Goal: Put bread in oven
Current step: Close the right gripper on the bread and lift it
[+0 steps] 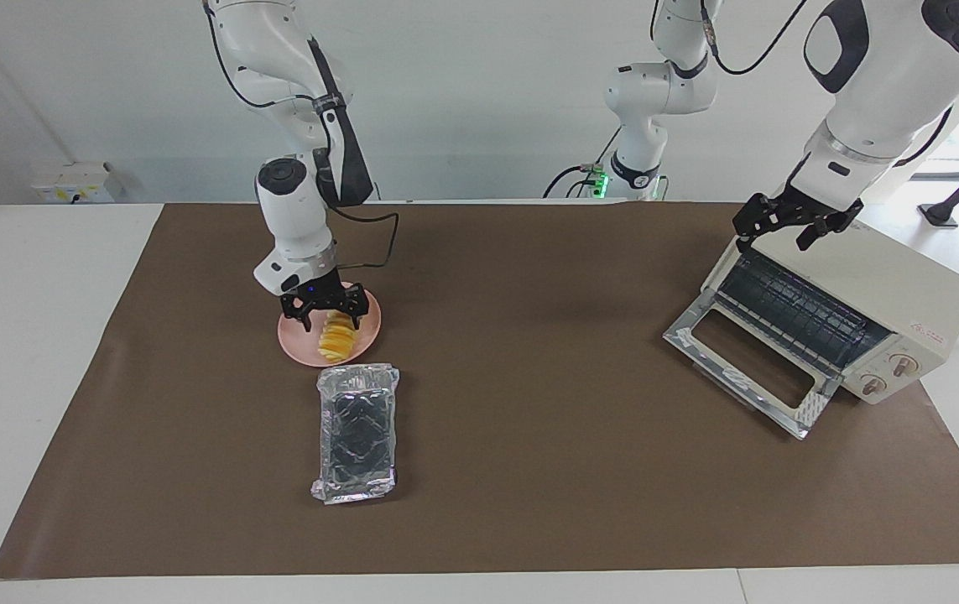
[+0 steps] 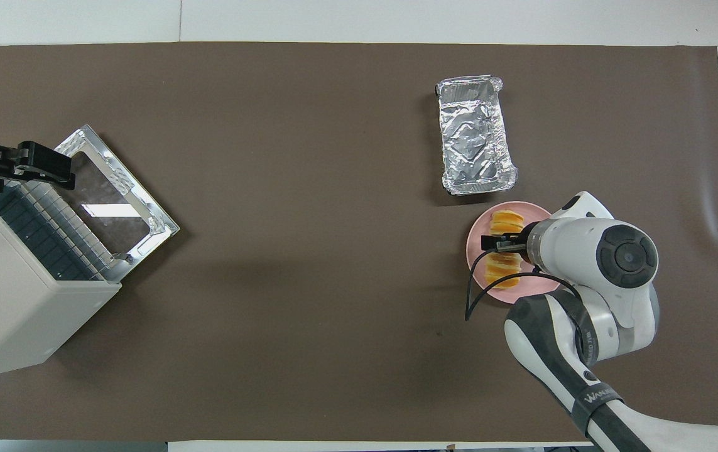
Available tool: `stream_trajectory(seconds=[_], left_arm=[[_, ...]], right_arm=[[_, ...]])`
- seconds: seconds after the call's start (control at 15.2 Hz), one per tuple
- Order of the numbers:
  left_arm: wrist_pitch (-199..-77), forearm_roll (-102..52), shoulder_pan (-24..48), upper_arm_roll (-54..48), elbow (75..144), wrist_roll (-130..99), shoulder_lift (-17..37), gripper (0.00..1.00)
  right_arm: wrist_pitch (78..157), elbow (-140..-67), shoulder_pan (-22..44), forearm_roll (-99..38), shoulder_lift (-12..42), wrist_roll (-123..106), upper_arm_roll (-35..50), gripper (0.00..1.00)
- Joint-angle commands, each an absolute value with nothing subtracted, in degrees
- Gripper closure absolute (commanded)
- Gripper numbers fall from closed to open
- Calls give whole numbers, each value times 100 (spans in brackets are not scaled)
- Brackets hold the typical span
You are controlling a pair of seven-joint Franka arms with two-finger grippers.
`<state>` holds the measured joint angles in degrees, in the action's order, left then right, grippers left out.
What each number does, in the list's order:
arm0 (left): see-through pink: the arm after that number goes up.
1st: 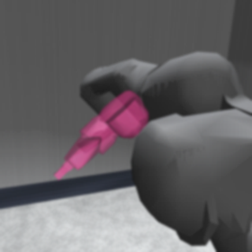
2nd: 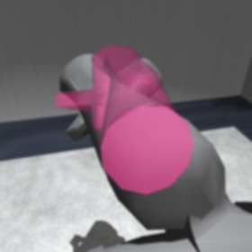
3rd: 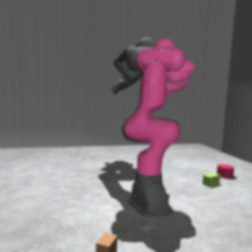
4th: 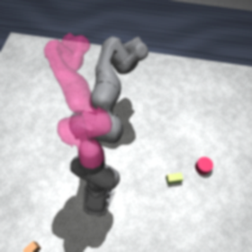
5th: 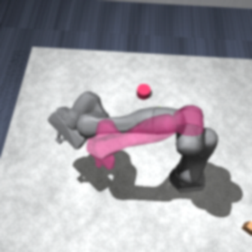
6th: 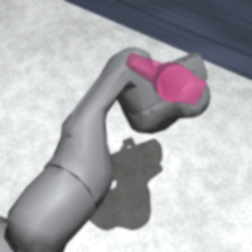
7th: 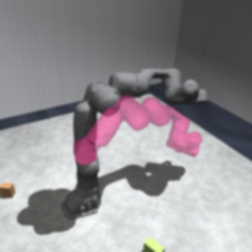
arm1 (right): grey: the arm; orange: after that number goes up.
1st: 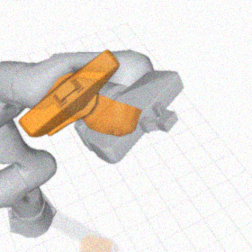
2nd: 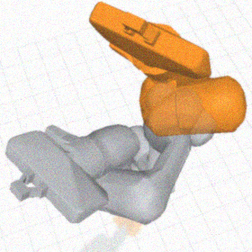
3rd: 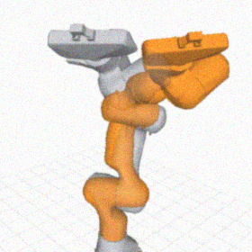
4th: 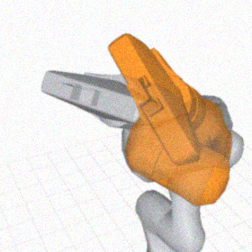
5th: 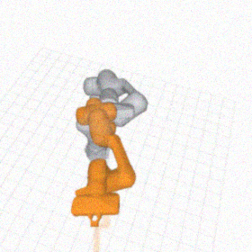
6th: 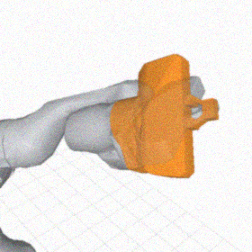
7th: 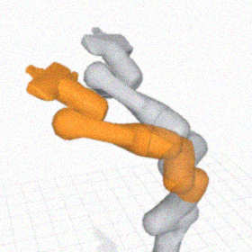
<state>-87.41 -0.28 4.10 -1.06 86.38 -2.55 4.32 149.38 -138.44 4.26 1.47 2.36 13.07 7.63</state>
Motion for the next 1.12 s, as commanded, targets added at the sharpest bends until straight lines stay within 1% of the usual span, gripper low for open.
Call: stream_trajectory(seconds=[0.0, 0.07, 0.13, 0.2, 0.26, 0.33, 0.39, 0.59, 0.72, 0.79, 0.86, 0.99, 1.05], left_arm=[[-8807, -79, 413, -88, 8824, -255, 264, 0], [-8807, -79, 404, -88, 8824, -255, 264, 0], [-8807, -79, 404, -88, 8816, -255, 264, 0], [-8798, -79, 404, -88, 8815, -255, 264, 0], [-8807, -79, 413, -88, 8824, -255, 264, 0], [-8807, -79, 404, -88, 8816, -255, 264, 0], [-8807, -70, 413, -88, 8815, -255, 264, 0], [-8807, -79, 413, -88, 8824, -255, 264, 0], [-8807, -79, 413, -88, 8824, -255, 264, 0], [-8807, -79, 413, -88, 8816, -255, 264, 0], [-8807, -70, 413, -88, 8824, -255, 264, 0], [-8807, -79, 413, -88, 8816, -255, 264, 0], [-8807, -79, 413, -88, 8824, -255, 264, 0]], right_arm=[[15126, -13887, 536, 264, 343, 1608, 774, 0], [15082, -13895, 536, 264, 343, 1617, 773, 7], [15047, -13904, 536, 272, 334, 1617, 773, 24], [15012, -13904, 536, 264, 325, 1617, 773, 48], [14977, -13904, 536, 272, 325, 1608, 773, 77], [14968, -13896, 536, 272, 325, 1600, 773, 97], [14959, -13896, 536, 272, 325, 1574, 773, 100], [14740, -13808, 536, 290, 299, 1565, 773, 100], [14504, -13624, 536, 290, 299, 1556, 773, 100], [14163, -13379, 536, 290, 290, 1547, 782, 100], [13637, -13029, 519, 290, 290, 1529, 782, 100], [12407, -12055, 457, 177, 369, 1372, 782, 100], [11984, -11641, 448, 167, 439, 1275, 782, 100]])
